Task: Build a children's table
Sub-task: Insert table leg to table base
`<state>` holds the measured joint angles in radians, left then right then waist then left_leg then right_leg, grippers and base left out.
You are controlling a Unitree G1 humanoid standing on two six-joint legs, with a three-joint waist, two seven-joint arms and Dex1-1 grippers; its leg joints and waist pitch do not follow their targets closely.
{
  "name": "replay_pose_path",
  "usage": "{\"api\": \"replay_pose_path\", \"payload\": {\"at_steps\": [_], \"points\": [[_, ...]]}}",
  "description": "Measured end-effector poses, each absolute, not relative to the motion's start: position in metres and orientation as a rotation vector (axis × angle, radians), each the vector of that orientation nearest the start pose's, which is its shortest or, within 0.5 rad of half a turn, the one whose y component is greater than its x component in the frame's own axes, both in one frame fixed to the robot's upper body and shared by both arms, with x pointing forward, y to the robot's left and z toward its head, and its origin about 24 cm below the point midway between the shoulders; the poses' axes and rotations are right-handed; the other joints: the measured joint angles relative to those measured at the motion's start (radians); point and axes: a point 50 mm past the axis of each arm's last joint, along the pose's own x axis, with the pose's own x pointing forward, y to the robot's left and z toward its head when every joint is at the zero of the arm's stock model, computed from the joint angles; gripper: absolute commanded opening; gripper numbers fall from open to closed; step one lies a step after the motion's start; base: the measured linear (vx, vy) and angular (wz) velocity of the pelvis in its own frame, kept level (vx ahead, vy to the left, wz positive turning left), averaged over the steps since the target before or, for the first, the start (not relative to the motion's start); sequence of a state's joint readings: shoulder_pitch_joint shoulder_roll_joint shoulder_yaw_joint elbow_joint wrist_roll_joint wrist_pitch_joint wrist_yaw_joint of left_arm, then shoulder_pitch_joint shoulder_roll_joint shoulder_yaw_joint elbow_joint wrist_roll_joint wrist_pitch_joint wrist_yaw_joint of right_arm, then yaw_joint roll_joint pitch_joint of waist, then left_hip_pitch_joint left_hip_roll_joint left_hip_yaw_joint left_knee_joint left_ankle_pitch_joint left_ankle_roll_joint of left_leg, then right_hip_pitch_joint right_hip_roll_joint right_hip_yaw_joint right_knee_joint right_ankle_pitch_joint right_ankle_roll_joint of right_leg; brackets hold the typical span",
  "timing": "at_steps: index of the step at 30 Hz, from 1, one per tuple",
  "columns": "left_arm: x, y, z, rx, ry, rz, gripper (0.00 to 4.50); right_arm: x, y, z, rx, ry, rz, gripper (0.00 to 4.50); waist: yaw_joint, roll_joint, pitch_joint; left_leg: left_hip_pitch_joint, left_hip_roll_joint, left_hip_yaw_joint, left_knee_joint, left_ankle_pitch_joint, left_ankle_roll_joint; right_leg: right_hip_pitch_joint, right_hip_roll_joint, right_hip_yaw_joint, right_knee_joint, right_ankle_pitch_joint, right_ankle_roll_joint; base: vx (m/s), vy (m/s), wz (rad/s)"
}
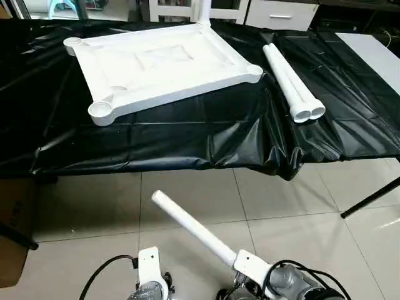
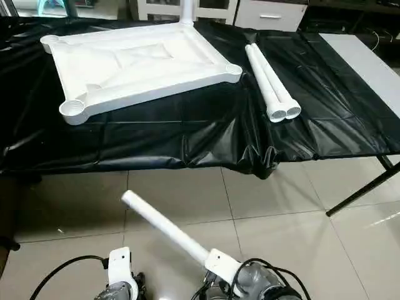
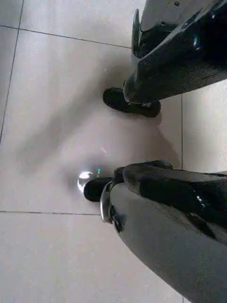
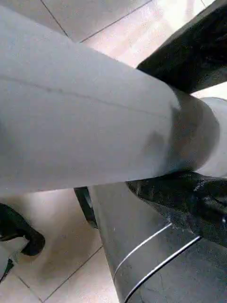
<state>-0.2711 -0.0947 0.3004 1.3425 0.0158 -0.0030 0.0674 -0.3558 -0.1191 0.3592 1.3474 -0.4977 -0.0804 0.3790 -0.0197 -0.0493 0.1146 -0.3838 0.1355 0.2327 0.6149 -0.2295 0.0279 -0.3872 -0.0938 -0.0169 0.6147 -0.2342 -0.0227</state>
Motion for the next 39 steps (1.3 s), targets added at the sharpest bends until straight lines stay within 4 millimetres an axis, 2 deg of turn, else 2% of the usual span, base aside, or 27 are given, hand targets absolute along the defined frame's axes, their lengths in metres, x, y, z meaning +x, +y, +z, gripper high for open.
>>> {"api": "replay_pose_path", "payload": {"at_steps": [6,22,33,39], "points": [[0.166,0.121,-0.151,-0.193,1.104,0.137,2.39,0.189,-0.149,-0.137,-0.692,1.036,0.843,1.84,0.001,0.005,-0.003,0.0,0.0,0.0,0.0,0.0,0.0,0.0,0.0,0.0,0.0,0.0,0.0,0.0,0.0,0.0],[0.165,0.121,-0.152,-0.167,1.109,0.118,2.39,0.183,-0.161,-0.14,-0.708,1.063,0.816,1.84,0.0,0.007,-0.009,0.0,0.0,0.0,0.001,0.0,0.0,0.001,0.0,0.0,0.0,0.001,0.0,0.0,0.0,0.0],[0.163,0.122,-0.153,-0.158,1.117,0.115,2.39,0.181,-0.161,-0.141,-0.718,1.067,0.823,1.84,0.001,0.012,-0.027,0.0,0.0,0.0,0.003,0.0,0.001,0.002,0.0,0.0,-0.001,0.001,-0.001,0.0,0.0,0.0],[0.162,0.122,-0.153,-0.155,1.118,0.114,2.39,0.181,-0.161,-0.141,-0.728,1.065,0.819,1.84,0.001,0.01,-0.03,0.0,0.0,-0.001,0.003,0.0,0.001,0.003,0.0,0.0,-0.002,0.003,-0.002,0.0,0.0,0.0]]}}
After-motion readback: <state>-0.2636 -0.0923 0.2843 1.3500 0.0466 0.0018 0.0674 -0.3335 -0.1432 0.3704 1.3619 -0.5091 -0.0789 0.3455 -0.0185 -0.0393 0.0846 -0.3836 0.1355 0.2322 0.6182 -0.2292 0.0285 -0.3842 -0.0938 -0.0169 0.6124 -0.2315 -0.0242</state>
